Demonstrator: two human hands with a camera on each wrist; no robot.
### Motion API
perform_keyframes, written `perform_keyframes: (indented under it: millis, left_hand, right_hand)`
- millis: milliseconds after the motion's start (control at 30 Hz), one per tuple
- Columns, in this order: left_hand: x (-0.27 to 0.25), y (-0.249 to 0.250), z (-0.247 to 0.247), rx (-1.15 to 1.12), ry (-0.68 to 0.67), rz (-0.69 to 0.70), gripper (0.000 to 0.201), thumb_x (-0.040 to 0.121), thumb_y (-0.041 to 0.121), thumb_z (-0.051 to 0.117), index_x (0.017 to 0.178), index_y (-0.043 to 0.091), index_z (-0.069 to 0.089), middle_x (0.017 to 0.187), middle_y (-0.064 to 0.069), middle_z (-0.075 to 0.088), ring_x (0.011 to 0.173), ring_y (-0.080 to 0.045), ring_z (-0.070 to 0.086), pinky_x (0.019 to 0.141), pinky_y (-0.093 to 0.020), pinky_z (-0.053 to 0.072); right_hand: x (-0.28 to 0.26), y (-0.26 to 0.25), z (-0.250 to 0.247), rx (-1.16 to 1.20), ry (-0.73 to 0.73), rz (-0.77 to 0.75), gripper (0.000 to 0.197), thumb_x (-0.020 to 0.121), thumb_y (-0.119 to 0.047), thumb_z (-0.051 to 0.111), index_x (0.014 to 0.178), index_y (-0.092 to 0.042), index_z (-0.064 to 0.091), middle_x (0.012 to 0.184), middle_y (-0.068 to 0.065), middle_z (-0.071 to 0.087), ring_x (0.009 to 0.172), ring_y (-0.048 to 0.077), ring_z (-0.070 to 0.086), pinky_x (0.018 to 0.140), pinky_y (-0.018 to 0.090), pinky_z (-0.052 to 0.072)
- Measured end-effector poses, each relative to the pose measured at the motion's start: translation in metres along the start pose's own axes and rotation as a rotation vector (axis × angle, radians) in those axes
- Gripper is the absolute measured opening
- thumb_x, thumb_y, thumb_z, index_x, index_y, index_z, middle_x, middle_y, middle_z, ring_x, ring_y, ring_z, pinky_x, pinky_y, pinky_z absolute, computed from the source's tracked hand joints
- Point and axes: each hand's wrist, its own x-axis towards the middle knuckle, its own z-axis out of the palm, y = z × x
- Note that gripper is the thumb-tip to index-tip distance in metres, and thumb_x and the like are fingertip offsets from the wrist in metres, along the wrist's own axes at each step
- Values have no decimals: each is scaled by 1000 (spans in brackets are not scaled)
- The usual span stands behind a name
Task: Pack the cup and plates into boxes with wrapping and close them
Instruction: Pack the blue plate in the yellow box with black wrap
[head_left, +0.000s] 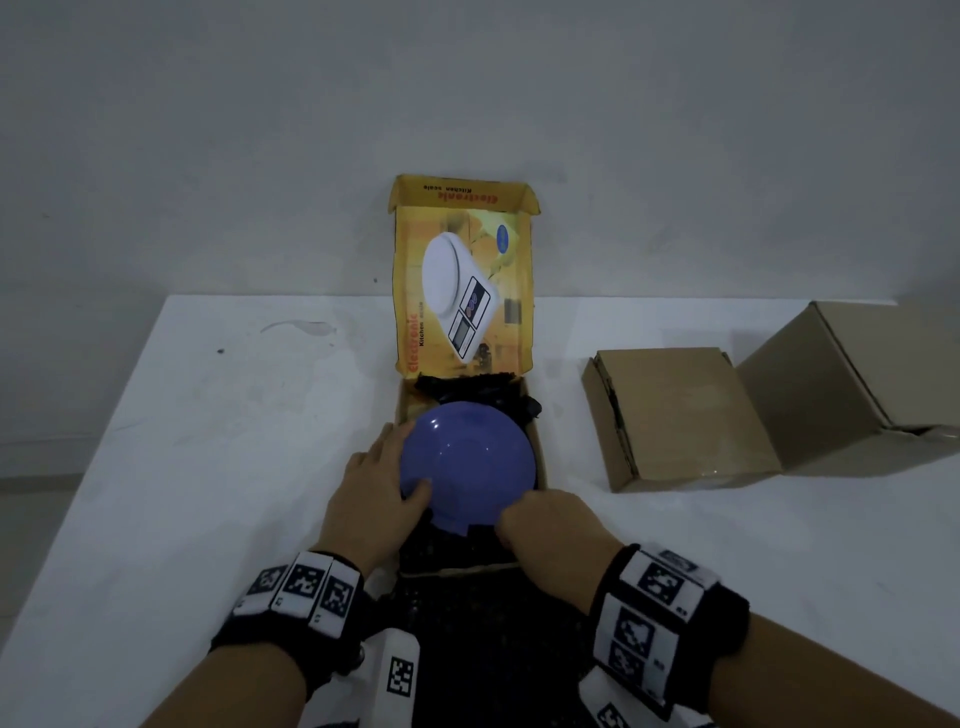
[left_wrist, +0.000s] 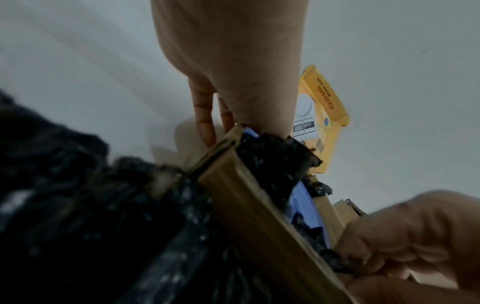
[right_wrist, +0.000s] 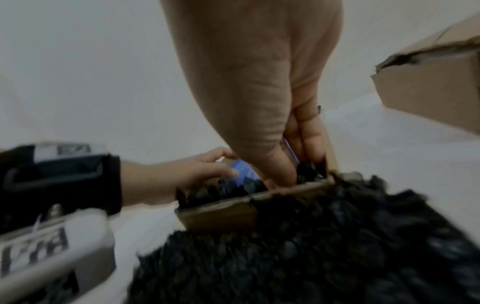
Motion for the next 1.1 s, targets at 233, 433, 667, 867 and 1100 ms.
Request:
perform_keyframes:
  millis: [233, 433, 667, 867, 1100]
  left_hand:
    - [4, 12, -3, 140, -44, 11, 83, 80, 58, 37, 151, 22, 11, 156, -5, 22, 143, -28, 21, 109, -39, 24]
    - [12, 8, -3, 84, -79, 37, 85, 72, 55, 39, 148, 22, 21, 149, -7, 37, 128, -33, 44, 101, -37, 34]
    - [12, -3, -4, 43, -99, 66, 90, 67, 58, 42, 149, 27, 20, 150, -7, 36, 122, -36, 48, 99, -41, 40]
    - [-5, -6, -15, -48, -10, 57, 74, 90, 29, 61, 149, 32, 18, 151, 4, 36, 132, -20, 43, 96, -28, 38]
    - [-11, -4, -16, -59, -24, 54, 67, 93, 34, 56, 147, 38, 18, 139, 1, 52, 121, -25, 53, 88, -29, 41]
  right_hand:
    - [39, 40, -32, 53, 85, 194, 65, 95, -47, 39, 147, -13, 20, 154, 5, 22, 144, 27, 7, 109, 45, 22]
    - [57, 47, -13, 88, -43, 222, 72, 95, -51, 31, 151, -16, 3, 159, 5, -2, 142, 25, -24, 115, 55, -4]
    - [46, 53, -9, 151, 26, 135, 67, 95, -50, 37, 150, -21, 13, 159, 0, 8, 145, 26, -13, 114, 54, -1]
    - [-15, 11, 0, 396, 370, -326, 22, 84, -42, 63, 84, -21, 58, 80, -2, 59, 76, 17, 54, 62, 27, 39]
    - [-47, -17, 48, 193, 24, -520, 43, 79, -42, 65, 115, -21, 52, 107, 7, 52, 92, 26, 50, 72, 36, 46]
